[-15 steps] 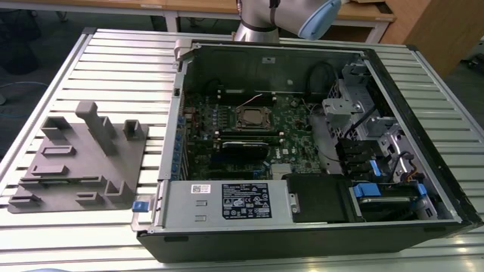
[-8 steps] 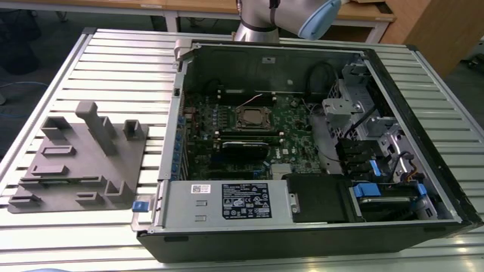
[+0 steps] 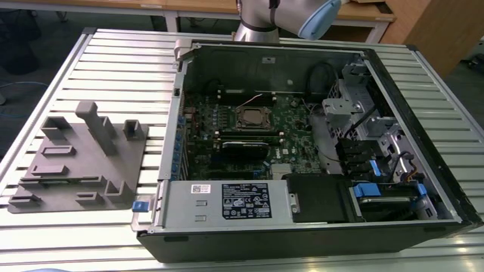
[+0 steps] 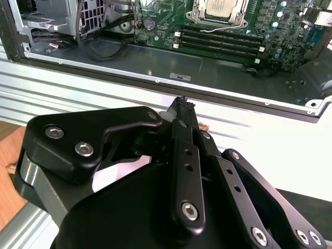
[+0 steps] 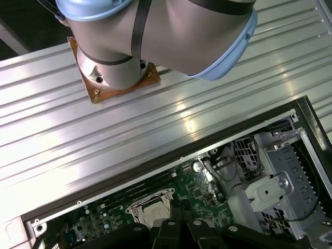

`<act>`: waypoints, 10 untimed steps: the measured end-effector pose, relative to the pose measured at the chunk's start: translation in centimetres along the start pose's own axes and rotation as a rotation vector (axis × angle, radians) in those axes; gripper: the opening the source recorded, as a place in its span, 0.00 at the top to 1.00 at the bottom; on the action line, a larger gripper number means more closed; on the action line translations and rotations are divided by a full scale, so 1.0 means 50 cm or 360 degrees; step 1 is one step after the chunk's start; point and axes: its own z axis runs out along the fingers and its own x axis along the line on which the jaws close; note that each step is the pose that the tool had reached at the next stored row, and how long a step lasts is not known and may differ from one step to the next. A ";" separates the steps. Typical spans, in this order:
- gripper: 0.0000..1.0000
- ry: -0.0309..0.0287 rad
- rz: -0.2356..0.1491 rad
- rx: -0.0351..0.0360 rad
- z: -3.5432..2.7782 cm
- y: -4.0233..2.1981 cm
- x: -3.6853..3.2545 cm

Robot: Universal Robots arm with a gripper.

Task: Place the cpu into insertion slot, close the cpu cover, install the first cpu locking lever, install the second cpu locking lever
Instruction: 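Install the first cpu locking lever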

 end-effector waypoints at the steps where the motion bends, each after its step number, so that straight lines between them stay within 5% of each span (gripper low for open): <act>1: 0.89 0.00038 0.0000 0.0002 0.001 0.000 0.000; 5: 0.89 0.00286 0.0004 0.0013 0.006 -0.001 0.001; 10: 0.89 0.00405 0.0003 0.0032 0.017 -0.004 0.003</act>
